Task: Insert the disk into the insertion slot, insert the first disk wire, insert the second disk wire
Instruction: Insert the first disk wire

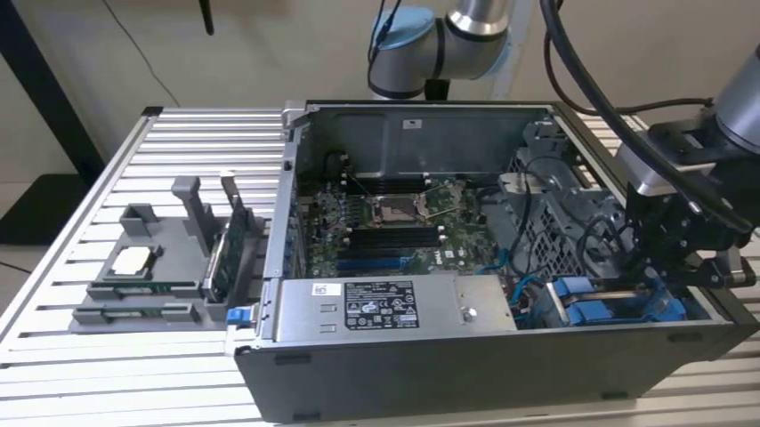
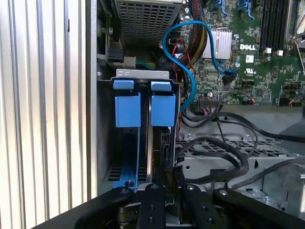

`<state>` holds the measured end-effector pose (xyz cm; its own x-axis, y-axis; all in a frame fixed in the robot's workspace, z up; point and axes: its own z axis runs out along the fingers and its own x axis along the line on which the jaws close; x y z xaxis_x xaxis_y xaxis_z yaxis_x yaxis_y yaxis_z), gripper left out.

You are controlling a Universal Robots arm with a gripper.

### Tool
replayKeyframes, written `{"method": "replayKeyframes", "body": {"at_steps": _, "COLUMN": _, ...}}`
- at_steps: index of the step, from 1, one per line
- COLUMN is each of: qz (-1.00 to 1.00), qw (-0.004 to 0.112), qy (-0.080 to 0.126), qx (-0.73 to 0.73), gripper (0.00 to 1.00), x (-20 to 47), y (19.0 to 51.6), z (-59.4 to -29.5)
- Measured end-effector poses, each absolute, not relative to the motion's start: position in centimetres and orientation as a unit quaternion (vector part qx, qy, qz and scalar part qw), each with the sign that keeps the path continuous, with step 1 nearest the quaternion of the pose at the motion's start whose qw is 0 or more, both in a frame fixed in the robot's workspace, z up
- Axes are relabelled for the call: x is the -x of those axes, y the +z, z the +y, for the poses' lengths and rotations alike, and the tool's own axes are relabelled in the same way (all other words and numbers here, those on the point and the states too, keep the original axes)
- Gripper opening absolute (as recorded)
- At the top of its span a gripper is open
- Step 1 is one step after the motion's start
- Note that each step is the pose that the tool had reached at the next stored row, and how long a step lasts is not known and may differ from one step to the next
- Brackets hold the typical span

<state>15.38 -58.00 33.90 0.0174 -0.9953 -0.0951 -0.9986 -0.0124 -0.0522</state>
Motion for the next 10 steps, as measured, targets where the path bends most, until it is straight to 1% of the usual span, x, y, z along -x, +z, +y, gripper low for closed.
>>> {"method": "replayKeyframes", "body": {"at_steps": 9, "qz": 0.703, "qw": 0.052, "qy": 0.015, "qx": 0.71, "gripper": 0.2, "x": -14.99, "y": 33.36, "z": -58.01}}
{"method": "replayKeyframes", "body": {"at_steps": 10, "qz": 0.703, "qw": 0.052, "qy": 0.015, "qx": 0.709, "gripper": 0.27, "x": -15.0, "y": 33.37, "z": -58.0}}
